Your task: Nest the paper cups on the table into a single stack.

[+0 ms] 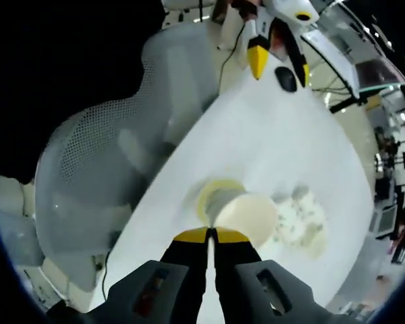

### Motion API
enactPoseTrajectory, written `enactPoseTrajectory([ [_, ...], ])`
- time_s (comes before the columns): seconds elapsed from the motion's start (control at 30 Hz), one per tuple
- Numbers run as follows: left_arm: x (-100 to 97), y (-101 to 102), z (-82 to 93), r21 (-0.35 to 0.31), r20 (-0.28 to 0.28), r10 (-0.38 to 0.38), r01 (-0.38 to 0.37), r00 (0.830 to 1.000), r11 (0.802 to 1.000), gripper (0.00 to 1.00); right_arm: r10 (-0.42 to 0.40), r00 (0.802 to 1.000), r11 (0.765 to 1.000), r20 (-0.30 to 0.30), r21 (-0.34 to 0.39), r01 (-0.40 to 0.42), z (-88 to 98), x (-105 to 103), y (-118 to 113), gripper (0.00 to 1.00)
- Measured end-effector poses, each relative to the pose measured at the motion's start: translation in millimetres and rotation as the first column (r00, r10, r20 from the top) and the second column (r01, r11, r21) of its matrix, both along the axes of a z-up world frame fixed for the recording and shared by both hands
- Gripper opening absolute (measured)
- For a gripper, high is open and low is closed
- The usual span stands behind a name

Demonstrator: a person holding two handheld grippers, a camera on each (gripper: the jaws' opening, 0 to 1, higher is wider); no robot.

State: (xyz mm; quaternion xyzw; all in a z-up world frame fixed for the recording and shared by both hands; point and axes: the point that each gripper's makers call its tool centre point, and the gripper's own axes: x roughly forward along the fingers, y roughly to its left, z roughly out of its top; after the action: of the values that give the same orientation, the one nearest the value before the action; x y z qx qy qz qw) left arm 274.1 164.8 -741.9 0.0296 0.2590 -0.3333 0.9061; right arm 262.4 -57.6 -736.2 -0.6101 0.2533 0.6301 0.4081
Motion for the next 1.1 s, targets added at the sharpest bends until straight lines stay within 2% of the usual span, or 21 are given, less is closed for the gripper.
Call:
enactPoseTrajectory([
  [0.6,-4.0,11.3,-3.9,0.004,-0.010,0.024,-0.024,1.000,1.000,0.79,0.022,0.999,0.999,-0.033,-0.026,-0.023,-23.0,-8.0,7.0,0.00],
  [0.73,-6.2,11.9,-4.8,0.001,-0.013,0.030,-0.030,0.999,1.000,0.79,0.020,0.999,0.999,-0.038,-0.039,-0.022,-29.4,-7.8,6.0,0.06],
  [0.9,-8.1,13.9,-5.0,0.000,-0.014,0.034,-0.034,0.999,0.999,0.79,0.000,0.999,0.999,-0.051,-0.041,-0.002,-31.3,-8.0,3.1,0.07],
  [1.1,-8.8,14.8,-3.6,-0.003,-0.013,0.039,-0.039,0.999,0.999,0.79,-0.034,0.996,0.999,-0.078,-0.008,0.033,-29.1,-10.9,5.1,0.09],
])
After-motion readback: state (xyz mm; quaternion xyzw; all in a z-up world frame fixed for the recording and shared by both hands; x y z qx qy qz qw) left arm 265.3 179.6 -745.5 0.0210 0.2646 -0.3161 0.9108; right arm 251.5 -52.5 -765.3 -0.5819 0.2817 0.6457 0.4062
